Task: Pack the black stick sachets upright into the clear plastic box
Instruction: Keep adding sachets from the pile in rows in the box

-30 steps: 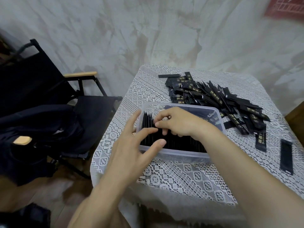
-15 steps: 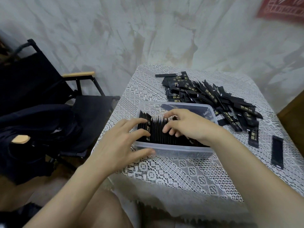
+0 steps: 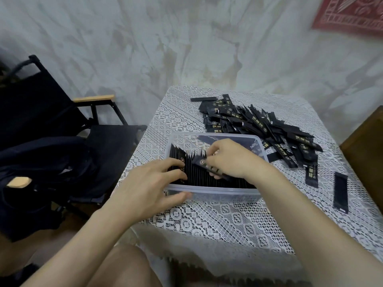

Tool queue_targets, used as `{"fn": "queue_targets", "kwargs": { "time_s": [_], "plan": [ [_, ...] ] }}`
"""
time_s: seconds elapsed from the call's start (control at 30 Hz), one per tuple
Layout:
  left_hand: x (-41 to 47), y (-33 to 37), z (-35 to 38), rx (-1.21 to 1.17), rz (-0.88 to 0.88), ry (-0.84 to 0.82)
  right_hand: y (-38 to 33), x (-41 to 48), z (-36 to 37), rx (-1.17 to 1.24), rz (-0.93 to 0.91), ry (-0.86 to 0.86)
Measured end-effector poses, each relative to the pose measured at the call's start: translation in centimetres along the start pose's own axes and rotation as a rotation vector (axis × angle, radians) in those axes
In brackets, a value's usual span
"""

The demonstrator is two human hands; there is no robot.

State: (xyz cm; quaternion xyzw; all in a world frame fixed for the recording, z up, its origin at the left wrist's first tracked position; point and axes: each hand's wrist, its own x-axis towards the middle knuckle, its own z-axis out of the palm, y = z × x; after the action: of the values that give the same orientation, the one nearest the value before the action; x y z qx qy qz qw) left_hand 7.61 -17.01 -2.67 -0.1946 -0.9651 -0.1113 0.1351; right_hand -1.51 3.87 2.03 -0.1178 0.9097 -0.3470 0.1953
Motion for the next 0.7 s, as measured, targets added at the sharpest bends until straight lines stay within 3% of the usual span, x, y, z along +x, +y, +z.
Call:
{"fn": "queue_targets", "kwargs": {
  "time_s": [0.23,0.4,0.57,0.7],
  "plan": [
    [-0.3,0.9,0.4,-0.021,-0.039,0.023,0.0,-0.8,0.1,-0.162,0.046,-0.01],
    [-0.5,1.3,0.6,0.003,-0.05,0.026,-1.1,-0.7,0.4,-0.025,0.003,0.131],
    [-0.8,2.0,1.1,0.0,-0.084,0.062,-1.4,-0.6,2.9,-0.159,-0.051,0.262],
    [-1.2,2.4,1.3,-0.015,-0.095,0.089,-1.5,-1.0,3.2,0.021,-0.053,0.105]
  ]
}}
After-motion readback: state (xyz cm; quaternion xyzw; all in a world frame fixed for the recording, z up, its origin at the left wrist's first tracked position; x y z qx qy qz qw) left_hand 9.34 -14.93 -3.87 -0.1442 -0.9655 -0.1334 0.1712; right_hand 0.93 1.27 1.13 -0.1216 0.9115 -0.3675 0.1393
